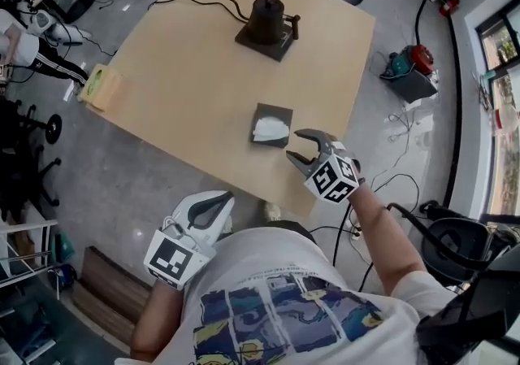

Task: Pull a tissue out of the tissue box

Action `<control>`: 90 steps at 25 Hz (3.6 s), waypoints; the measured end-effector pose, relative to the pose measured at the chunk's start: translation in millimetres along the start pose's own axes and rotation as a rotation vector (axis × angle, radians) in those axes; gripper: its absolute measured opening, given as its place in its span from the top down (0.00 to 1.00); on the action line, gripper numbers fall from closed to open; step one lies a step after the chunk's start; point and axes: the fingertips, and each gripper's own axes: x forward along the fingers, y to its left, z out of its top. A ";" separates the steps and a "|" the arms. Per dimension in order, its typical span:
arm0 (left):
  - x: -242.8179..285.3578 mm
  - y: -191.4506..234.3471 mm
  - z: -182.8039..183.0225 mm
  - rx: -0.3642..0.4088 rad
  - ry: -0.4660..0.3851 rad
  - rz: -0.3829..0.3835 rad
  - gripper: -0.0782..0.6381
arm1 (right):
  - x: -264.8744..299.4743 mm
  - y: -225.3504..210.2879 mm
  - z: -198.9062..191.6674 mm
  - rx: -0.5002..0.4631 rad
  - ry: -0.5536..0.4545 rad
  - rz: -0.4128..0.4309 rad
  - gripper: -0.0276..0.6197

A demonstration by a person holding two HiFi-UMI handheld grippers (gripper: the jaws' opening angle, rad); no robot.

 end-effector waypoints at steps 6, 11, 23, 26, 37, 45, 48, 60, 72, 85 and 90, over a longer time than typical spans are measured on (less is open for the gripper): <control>0.6 5.9 -6.2 -0.040 0.032 0.097 0.88 | 37.3 -7.9 -13.7 -0.097 0.032 0.109 0.62; 0.6 8.8 -8.6 -0.059 0.046 0.149 0.88 | 64.9 -4.5 -13.1 -0.170 0.035 0.175 0.61; -1.7 21.5 -8.4 -0.069 0.046 0.203 0.88 | 93.0 3.6 -4.2 -0.211 0.020 0.221 0.71; -0.9 22.7 -7.1 -0.070 0.046 0.201 0.88 | 91.7 -1.3 -2.0 -0.205 0.007 0.189 0.84; 0.9 20.6 -3.5 -0.054 0.029 0.171 0.88 | 79.9 -11.8 3.3 -0.111 -0.014 0.137 0.95; -4.1 21.9 -6.3 -0.052 0.016 0.153 0.88 | 71.6 -28.4 8.5 -0.022 -0.013 0.093 0.95; -7.1 21.8 -7.3 -0.051 0.010 0.145 0.88 | 67.4 -32.8 9.2 -0.005 -0.007 0.076 0.95; -22.2 21.6 -10.6 -0.050 -0.013 0.104 0.88 | 42.9 -59.0 27.3 0.027 -0.015 -0.019 0.95; -41.8 27.1 -18.2 -0.026 -0.026 0.025 0.88 | 3.9 -69.1 56.5 0.092 -0.033 -0.156 0.95; -63.2 27.8 -25.0 0.025 -0.025 -0.129 0.88 | -59.1 -22.4 99.1 0.199 -0.077 -0.298 0.95; -70.5 23.4 -28.4 0.055 -0.022 -0.191 0.88 | -81.2 1.3 111.6 0.230 -0.085 -0.346 0.95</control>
